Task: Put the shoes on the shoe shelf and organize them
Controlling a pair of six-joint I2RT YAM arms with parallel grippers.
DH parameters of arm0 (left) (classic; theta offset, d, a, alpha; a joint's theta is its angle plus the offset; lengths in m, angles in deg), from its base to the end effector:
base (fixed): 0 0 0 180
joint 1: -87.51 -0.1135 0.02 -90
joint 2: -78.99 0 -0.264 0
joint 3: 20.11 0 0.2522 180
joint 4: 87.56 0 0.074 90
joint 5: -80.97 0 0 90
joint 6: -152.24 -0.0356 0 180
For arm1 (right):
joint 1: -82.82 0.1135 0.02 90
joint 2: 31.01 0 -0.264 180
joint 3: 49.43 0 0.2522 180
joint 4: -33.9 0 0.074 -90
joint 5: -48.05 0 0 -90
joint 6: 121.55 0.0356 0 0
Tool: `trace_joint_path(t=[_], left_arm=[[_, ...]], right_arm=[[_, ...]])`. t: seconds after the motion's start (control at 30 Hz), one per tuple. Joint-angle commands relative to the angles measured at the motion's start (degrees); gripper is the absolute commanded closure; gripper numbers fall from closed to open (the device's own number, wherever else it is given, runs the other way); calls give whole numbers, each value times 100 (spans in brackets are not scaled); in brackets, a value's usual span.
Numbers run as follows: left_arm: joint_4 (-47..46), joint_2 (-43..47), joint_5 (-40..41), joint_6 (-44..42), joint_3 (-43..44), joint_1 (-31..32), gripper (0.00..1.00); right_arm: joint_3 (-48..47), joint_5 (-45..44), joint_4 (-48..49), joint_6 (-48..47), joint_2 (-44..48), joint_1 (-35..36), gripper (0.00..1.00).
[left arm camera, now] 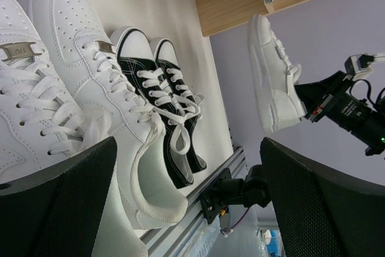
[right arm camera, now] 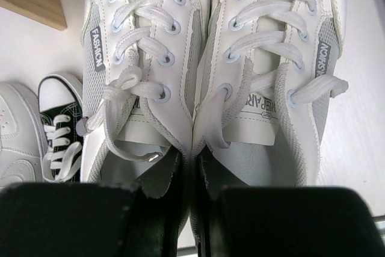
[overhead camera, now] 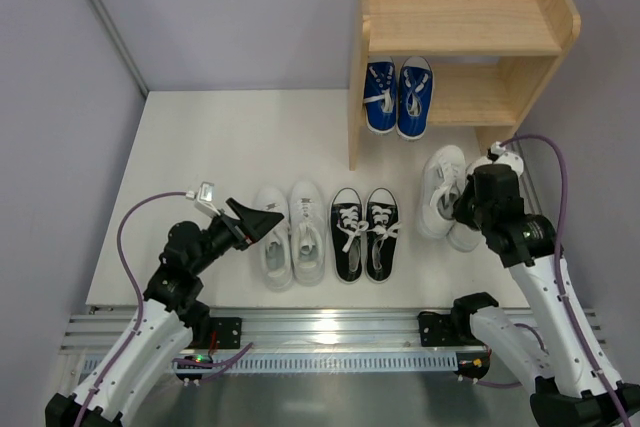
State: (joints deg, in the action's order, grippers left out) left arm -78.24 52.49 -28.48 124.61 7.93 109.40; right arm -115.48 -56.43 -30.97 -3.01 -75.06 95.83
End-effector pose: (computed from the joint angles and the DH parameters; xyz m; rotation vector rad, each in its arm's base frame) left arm 0.1277 -0.0641 0.2235 -0.3872 1.8640 -1.3415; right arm 0.1419 0.0237 0.3177 0.4347 2.2497 0.0822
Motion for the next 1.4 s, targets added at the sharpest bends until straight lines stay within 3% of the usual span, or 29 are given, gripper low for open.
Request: trace_joint_path(t=[0.0,0.27,0.53,1.0,1.37], left_arm=[[-91,-4,19,-102,83,0,0],[-232,-189,-77,-146,206,8,0],[-135,-224,-95,-278,443,0,0],[427,409,2,-313,488,0,0],[427,426,-16,-313,558,8,0]], right_arm=[[-870,-519,619,-690,248,34,96],[-1722,-784,1410,-1324,-156,34,96],[-2689,-741,1990,-1737,-1428,-106,96],[-2725,-100,3825,-2518,-2529,-1178,96],[-3137,384,4276,-2968,-3082,-1214,96]])
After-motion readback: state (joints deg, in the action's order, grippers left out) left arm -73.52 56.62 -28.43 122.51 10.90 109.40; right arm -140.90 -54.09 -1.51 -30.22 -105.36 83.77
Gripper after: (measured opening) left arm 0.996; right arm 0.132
